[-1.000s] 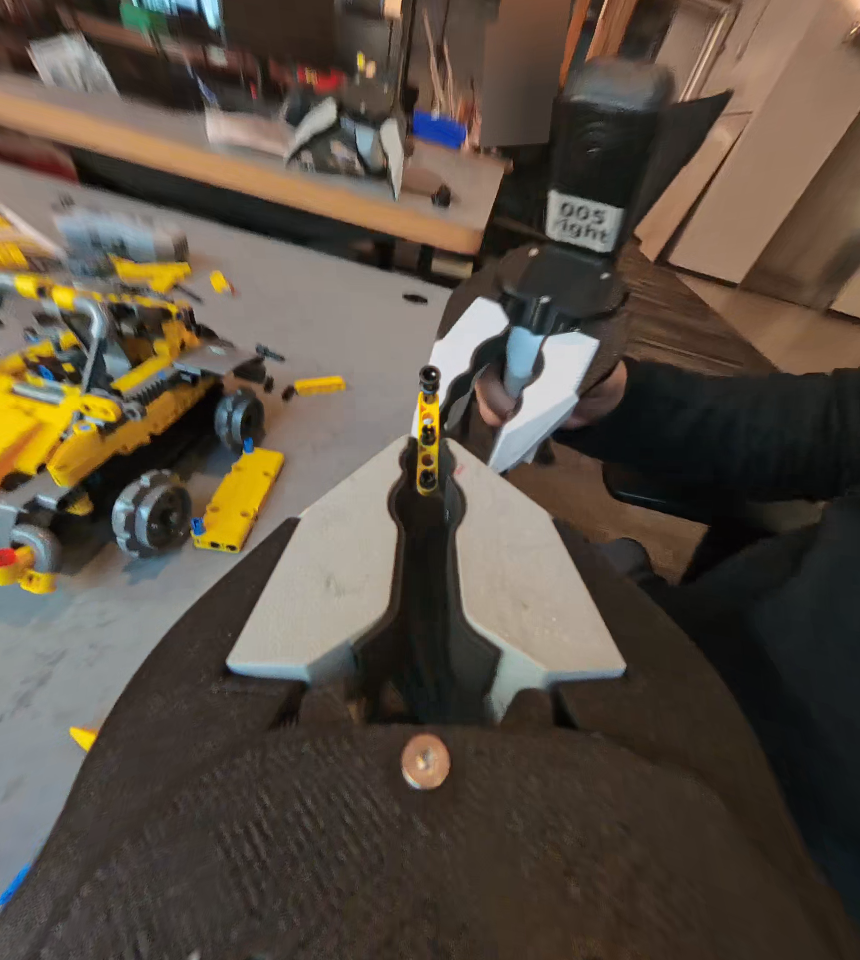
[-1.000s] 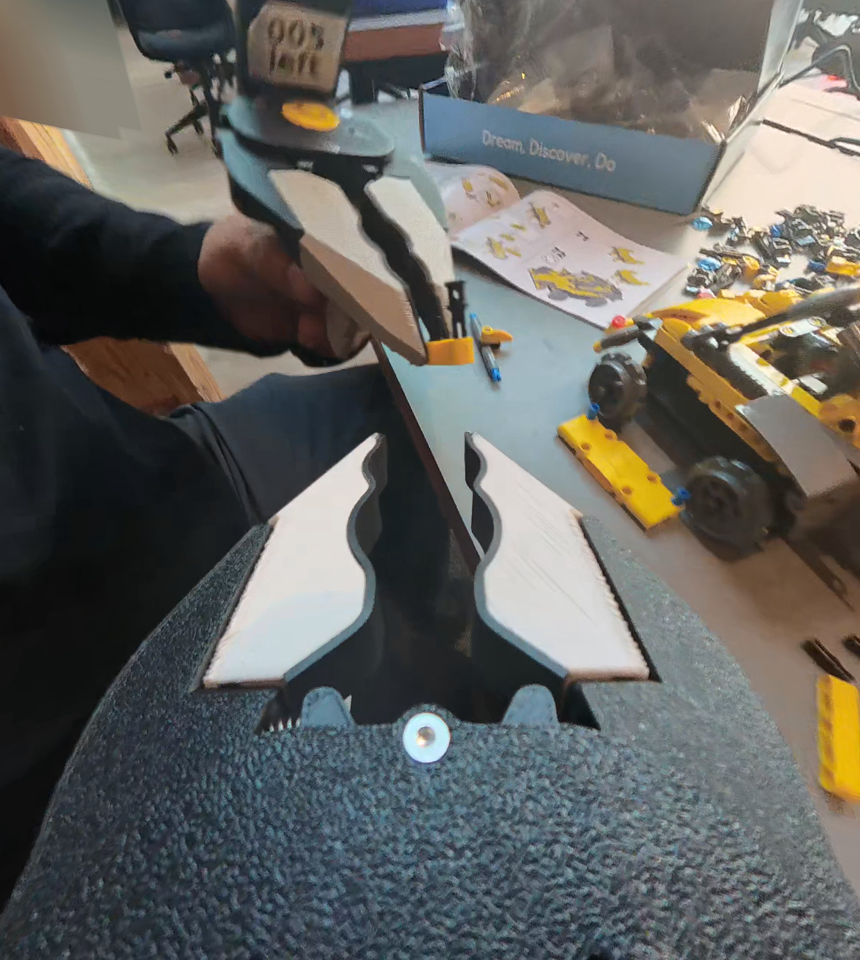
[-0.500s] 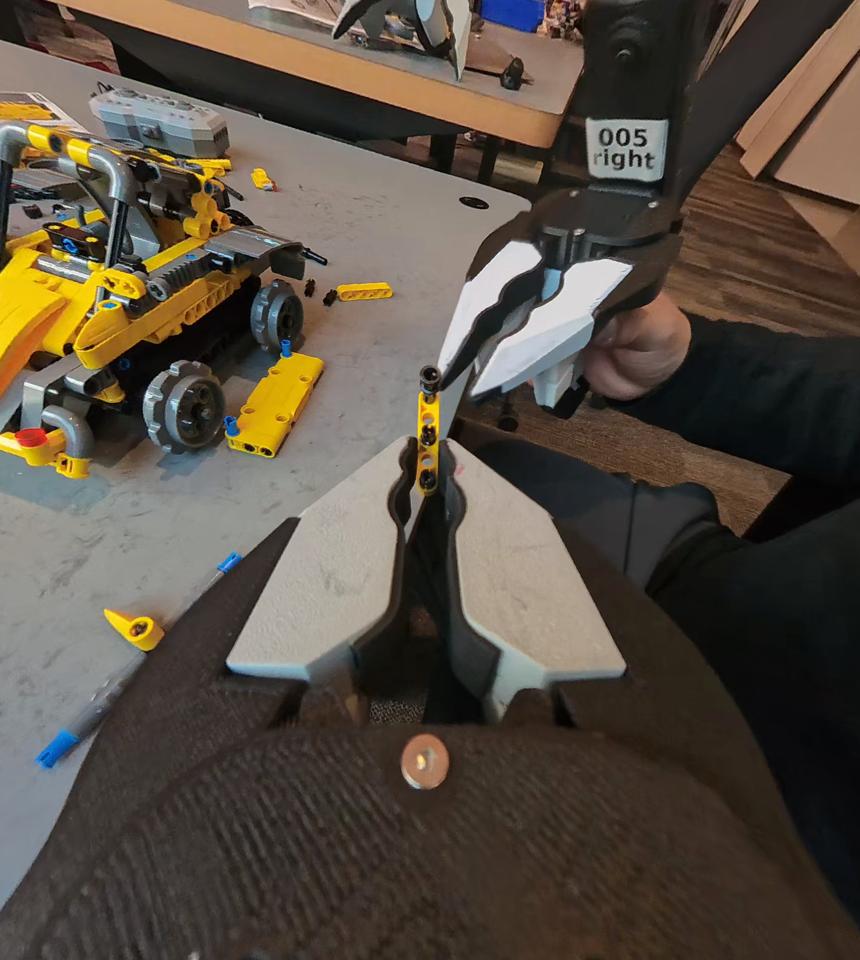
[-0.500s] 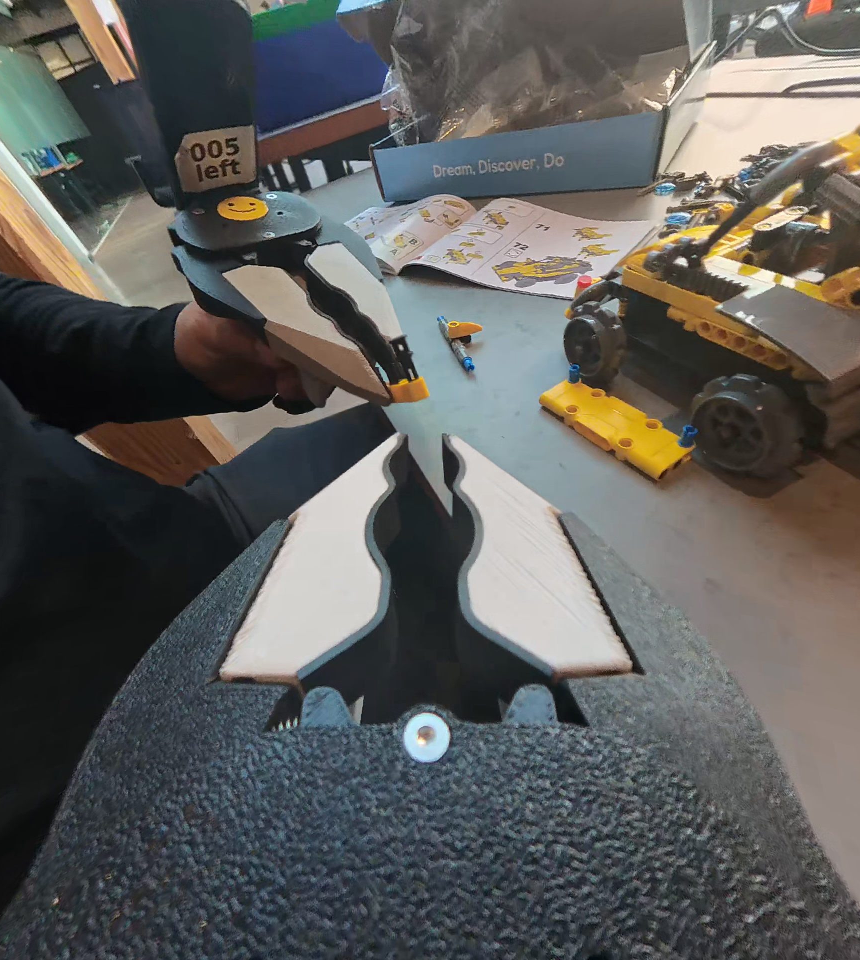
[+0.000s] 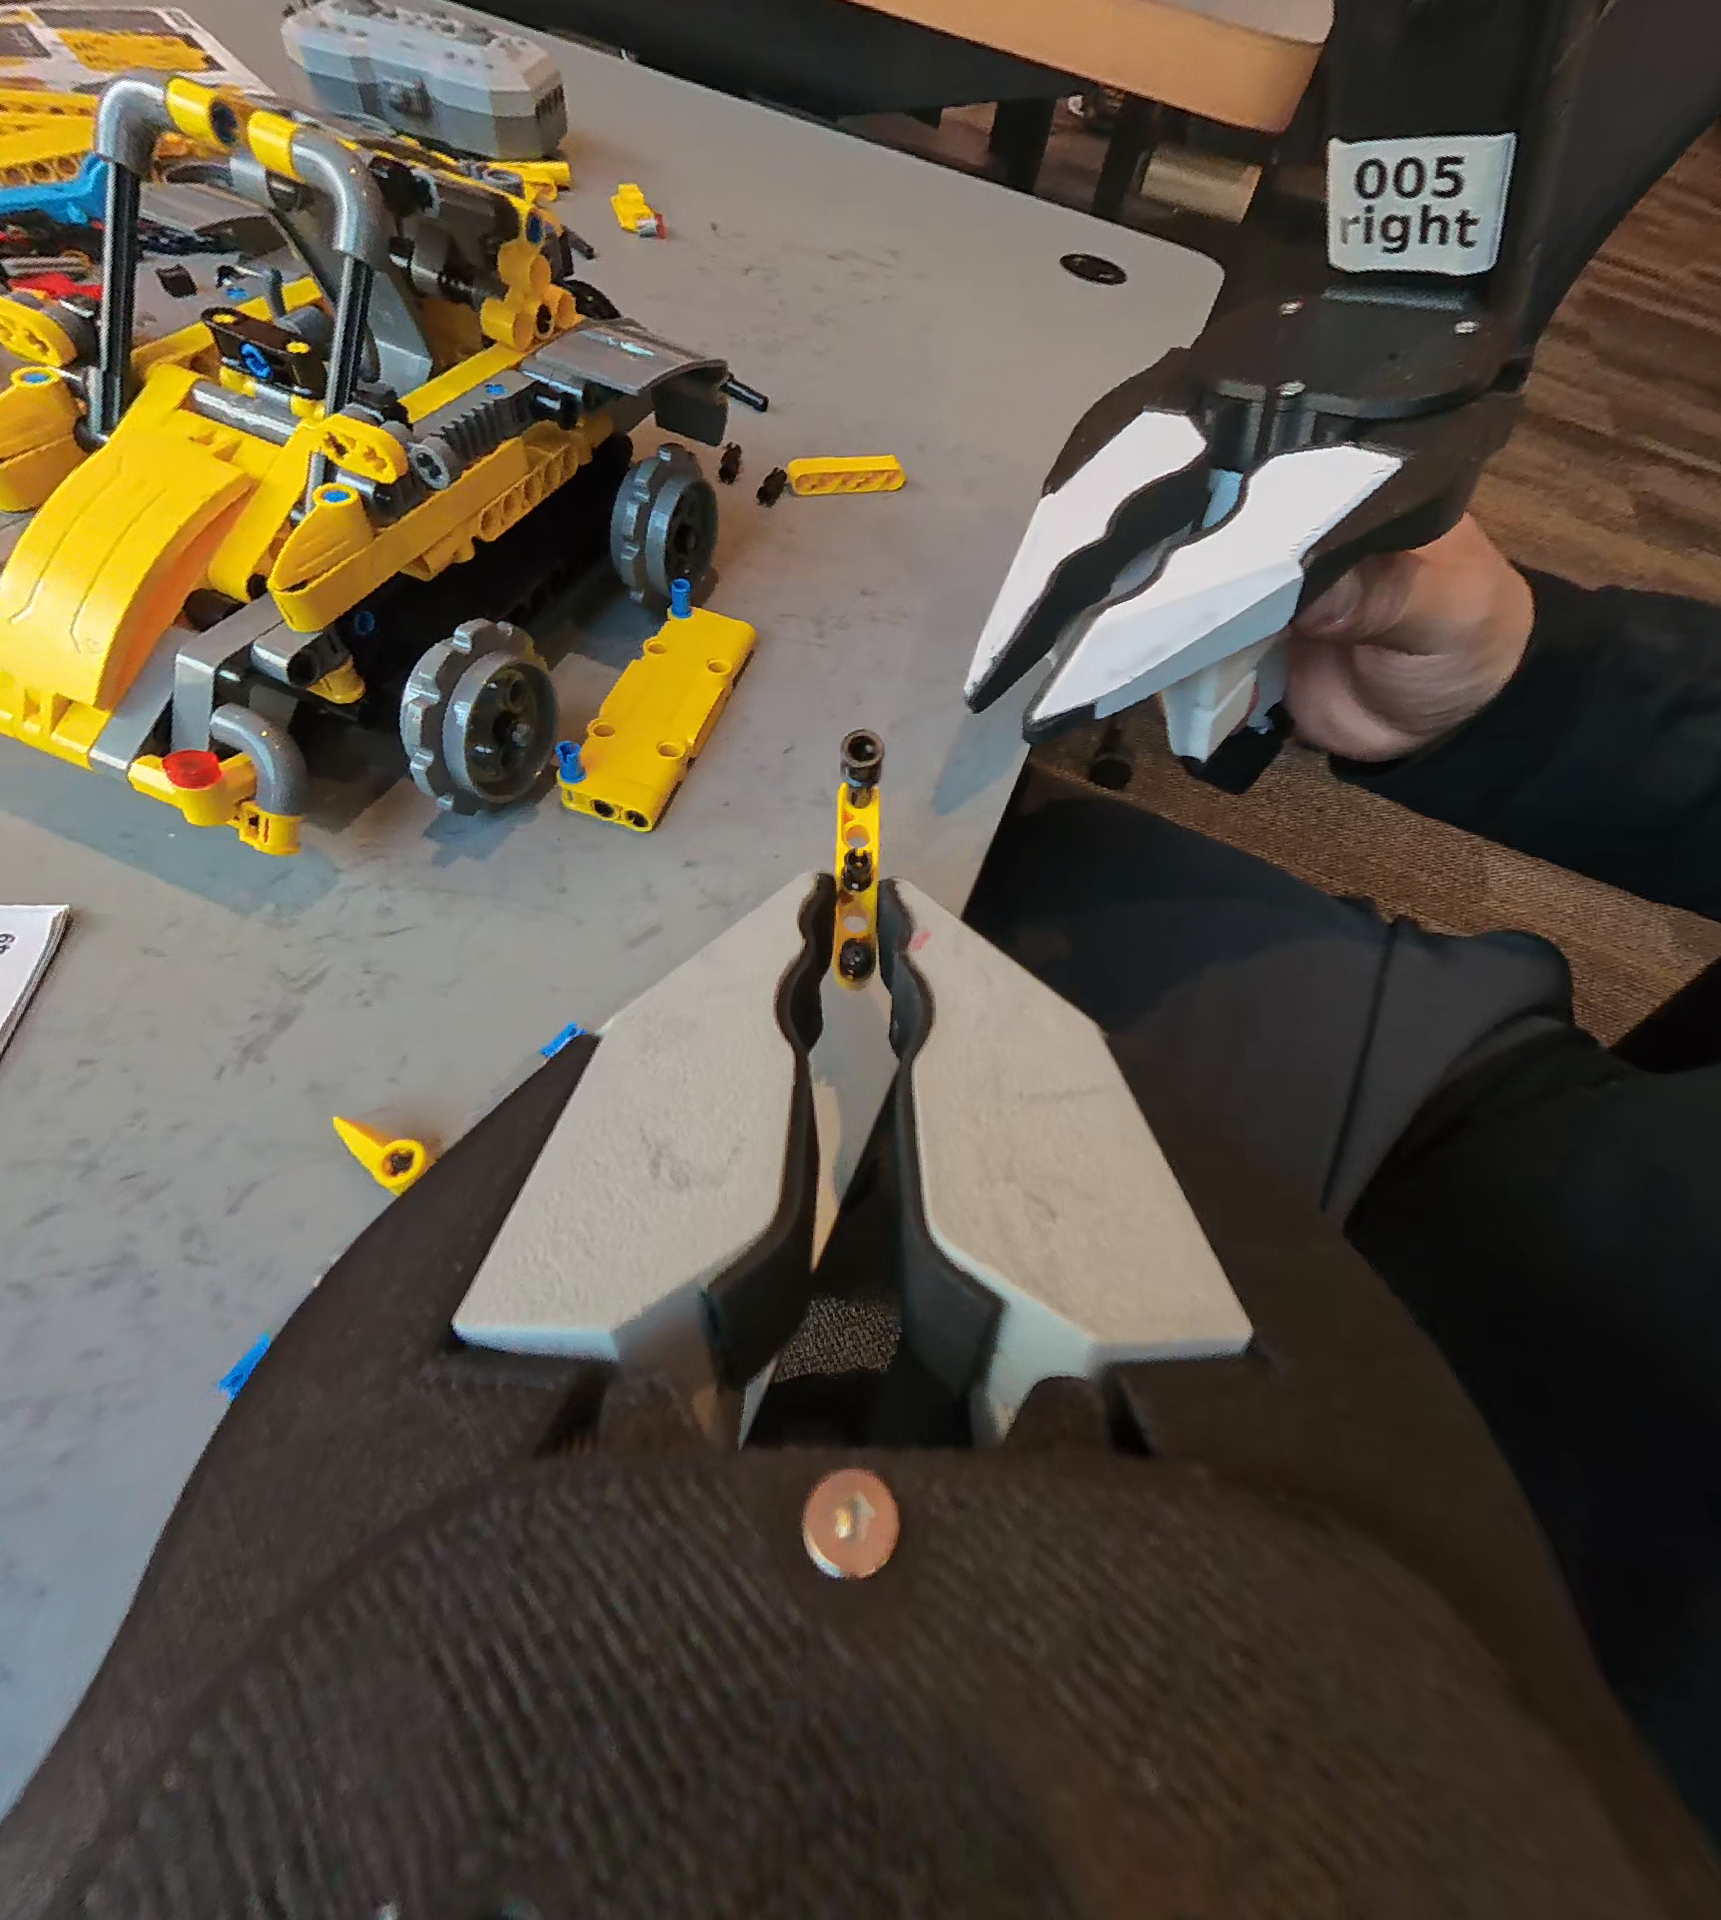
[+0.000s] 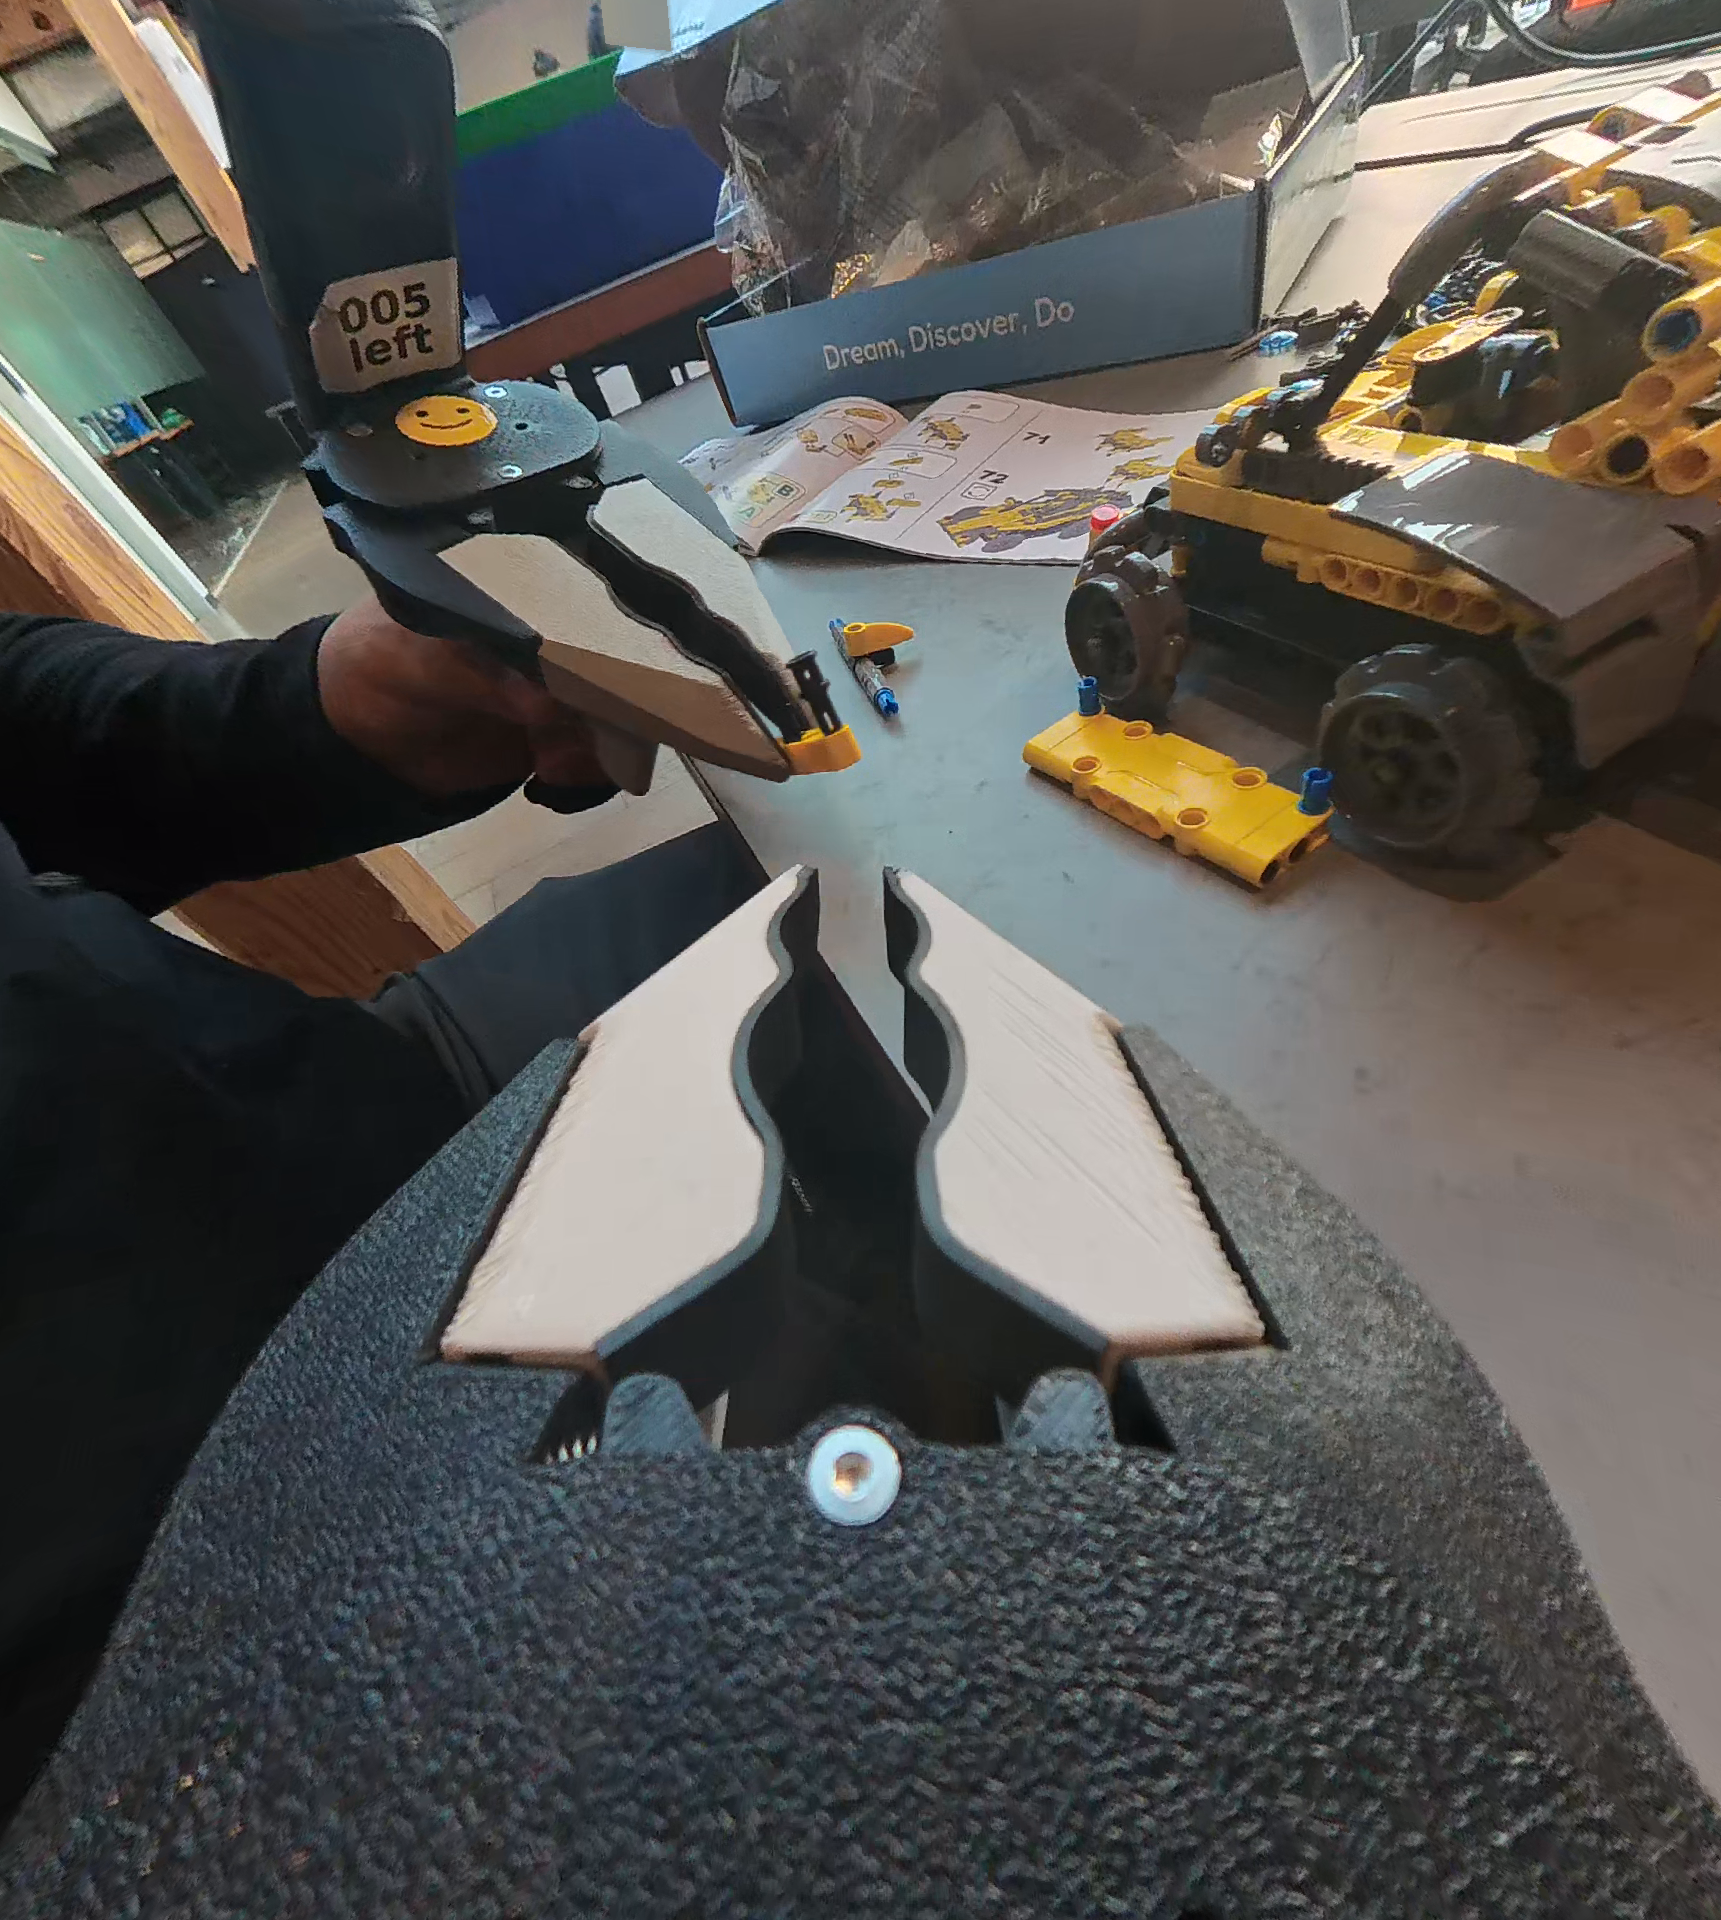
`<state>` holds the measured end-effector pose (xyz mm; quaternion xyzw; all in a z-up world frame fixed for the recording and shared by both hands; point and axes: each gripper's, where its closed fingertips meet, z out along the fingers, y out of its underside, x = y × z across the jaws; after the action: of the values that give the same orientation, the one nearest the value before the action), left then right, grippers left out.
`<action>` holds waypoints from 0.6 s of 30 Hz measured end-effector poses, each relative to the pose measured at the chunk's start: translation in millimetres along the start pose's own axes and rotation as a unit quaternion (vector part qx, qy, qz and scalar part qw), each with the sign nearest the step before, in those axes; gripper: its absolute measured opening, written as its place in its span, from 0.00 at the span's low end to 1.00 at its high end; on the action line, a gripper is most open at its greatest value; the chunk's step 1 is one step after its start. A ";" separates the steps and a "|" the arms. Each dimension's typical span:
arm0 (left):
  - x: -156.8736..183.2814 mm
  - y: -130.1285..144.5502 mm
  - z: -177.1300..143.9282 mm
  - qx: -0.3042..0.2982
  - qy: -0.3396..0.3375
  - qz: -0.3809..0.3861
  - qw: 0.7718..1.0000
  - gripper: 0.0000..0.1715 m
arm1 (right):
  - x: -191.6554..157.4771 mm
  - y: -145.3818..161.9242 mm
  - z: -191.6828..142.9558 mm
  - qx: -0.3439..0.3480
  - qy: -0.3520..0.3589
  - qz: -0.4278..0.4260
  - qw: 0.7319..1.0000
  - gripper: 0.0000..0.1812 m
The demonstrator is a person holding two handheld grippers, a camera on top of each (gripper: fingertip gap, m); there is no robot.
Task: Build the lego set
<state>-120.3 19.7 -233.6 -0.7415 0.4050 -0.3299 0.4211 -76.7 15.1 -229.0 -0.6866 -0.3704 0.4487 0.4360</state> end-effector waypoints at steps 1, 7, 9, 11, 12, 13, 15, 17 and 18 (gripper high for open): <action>-1.1 0.2 -0.2 -0.001 -0.001 -0.003 1.000 0.03 | 0.0 0.1 0.0 0.000 0.000 0.000 1.000 0.07; -12.3 3.4 -3.1 -0.017 -0.026 -0.007 0.999 0.03 | -0.5 0.7 1.0 -0.003 0.003 -0.005 1.000 0.07; -15.0 3.5 -4.8 -0.025 -0.032 -0.001 0.999 0.02 | -0.4 0.6 0.7 -0.002 0.002 -0.006 1.000 0.07; -14.4 4.2 -5.6 -0.033 -0.026 0.005 0.999 0.02 | -0.2 0.4 0.3 -0.001 0.001 -0.004 1.000 0.07; -13.6 5.6 -5.4 -0.041 -0.022 0.007 0.999 0.02 | -0.1 0.1 0.1 0.001 0.000 -0.002 1.000 0.07; -13.3 6.5 -5.3 -0.047 -0.021 0.010 0.999 0.02 | -0.2 0.0 -0.1 0.001 -0.001 -0.002 1.000 0.07; -9.2 5.5 -4.9 -0.047 -0.011 0.017 0.999 0.02 | -0.8 -0.3 0.2 0.001 -0.001 -0.001 1.000 0.08; 4.8 2.4 -4.2 -0.038 0.029 0.028 0.998 0.02 | -3.2 -1.0 1.4 0.002 -0.004 -0.003 1.000 0.09; 13.1 0.5 -4.4 -0.031 0.053 0.038 0.997 0.03 | -5.4 -1.1 2.3 0.000 -0.007 -0.006 1.000 0.10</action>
<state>-118.2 6.4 -230.2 -0.7198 0.4645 -0.3399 0.3882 -80.7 11.3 -226.9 -0.6817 -0.3772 0.4507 0.4358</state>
